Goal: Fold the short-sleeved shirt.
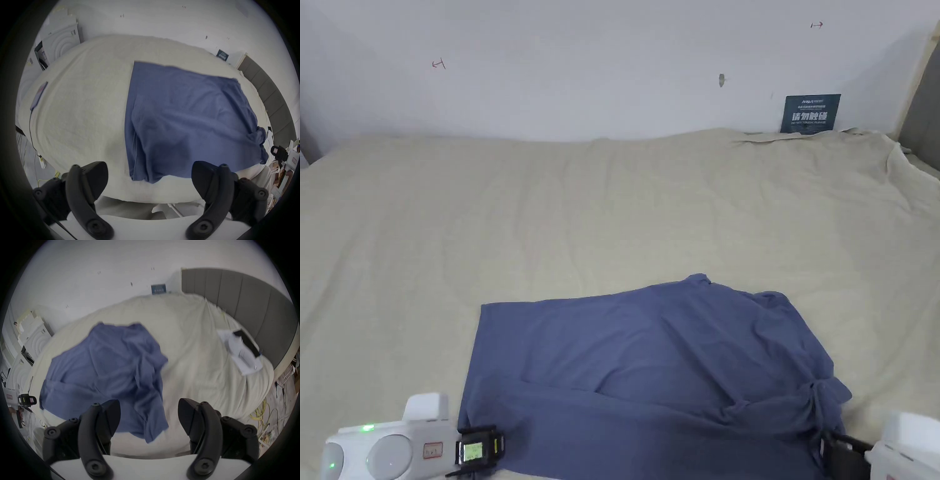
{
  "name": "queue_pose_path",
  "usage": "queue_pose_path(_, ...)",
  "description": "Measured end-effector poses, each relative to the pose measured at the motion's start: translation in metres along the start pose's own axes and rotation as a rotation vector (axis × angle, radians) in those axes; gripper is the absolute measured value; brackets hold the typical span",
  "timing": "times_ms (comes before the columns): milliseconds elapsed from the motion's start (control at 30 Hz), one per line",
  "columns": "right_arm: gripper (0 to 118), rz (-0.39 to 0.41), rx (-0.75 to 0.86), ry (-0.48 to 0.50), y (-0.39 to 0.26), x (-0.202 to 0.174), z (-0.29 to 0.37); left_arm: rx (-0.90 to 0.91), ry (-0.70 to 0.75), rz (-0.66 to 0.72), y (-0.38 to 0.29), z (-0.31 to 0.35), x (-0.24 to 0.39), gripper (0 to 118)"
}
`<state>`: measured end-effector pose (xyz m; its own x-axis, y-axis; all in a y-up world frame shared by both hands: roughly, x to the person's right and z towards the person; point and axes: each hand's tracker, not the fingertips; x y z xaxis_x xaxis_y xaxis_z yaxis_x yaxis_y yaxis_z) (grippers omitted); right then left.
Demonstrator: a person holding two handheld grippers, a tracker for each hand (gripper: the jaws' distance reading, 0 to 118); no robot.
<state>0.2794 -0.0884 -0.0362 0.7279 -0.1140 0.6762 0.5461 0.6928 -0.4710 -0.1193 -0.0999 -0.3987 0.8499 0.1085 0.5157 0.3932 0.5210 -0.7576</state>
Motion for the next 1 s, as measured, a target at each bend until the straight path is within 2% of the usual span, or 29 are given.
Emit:
queue_pose_path(267, 79, 0.055, 0.261, 0.063, 0.062, -0.027, 0.058, 0.287, -0.028, -0.058, 0.041, 0.075, 0.027, 109)
queue_pose_path(367, 88, 0.091, 0.333, 0.059, 0.075, -0.038, 0.069, 0.354, 0.011, -0.07, 0.052, 0.09, 0.037, 110)
queue_pose_path(433, 88, 0.107, 0.383, 0.054, 0.079, -0.047, 0.078, 0.436, 0.031, -0.114, 0.054, 0.096, 0.043, 107)
queue_pose_path(500, 88, 0.12, 0.426, 0.045, 0.08, -0.053, 0.081, 0.489, 0.064, -0.138, 0.055, 0.099, 0.052, 98)
queue_pose_path(567, 86, 0.125, 0.452, 0.049, 0.082, -0.054, 0.081, 0.515, 0.063, -0.14, 0.054, 0.098, 0.057, 80)
queue_pose_path(600, 78, 0.134, 0.457, 0.049, 0.083, -0.057, 0.081, 0.539, 0.06, -0.14, 0.054, 0.096, 0.059, 59)
queue_pose_path(633, 65, 0.155, 0.468, 0.044, 0.084, -0.059, 0.08, 0.557, 0.059, -0.145, 0.053, 0.094, 0.062, 40)
queue_pose_path(667, 44, 0.167, 0.478, 0.04, 0.084, -0.06, 0.079, 0.571, 0.064, -0.148, 0.052, 0.092, 0.064, 23)
queue_pose_path(700, 13, 0.168, 0.492, 0.04, 0.084, -0.062, 0.079, 0.576, 0.068, -0.153, 0.053, 0.089, 0.067, 8)
queue_pose_path(733, 0, 0.173, 0.496, 0.038, 0.085, -0.064, 0.077, 0.574, 0.064, -0.155, 0.054, 0.086, 0.068, 1)
queue_pose_path(1000, 0, 0.193, 0.493, 0.048, 0.101, -0.074, 0.053, 0.529, 0.006, -0.106, 0.089, 0.053, 0.065, 0)
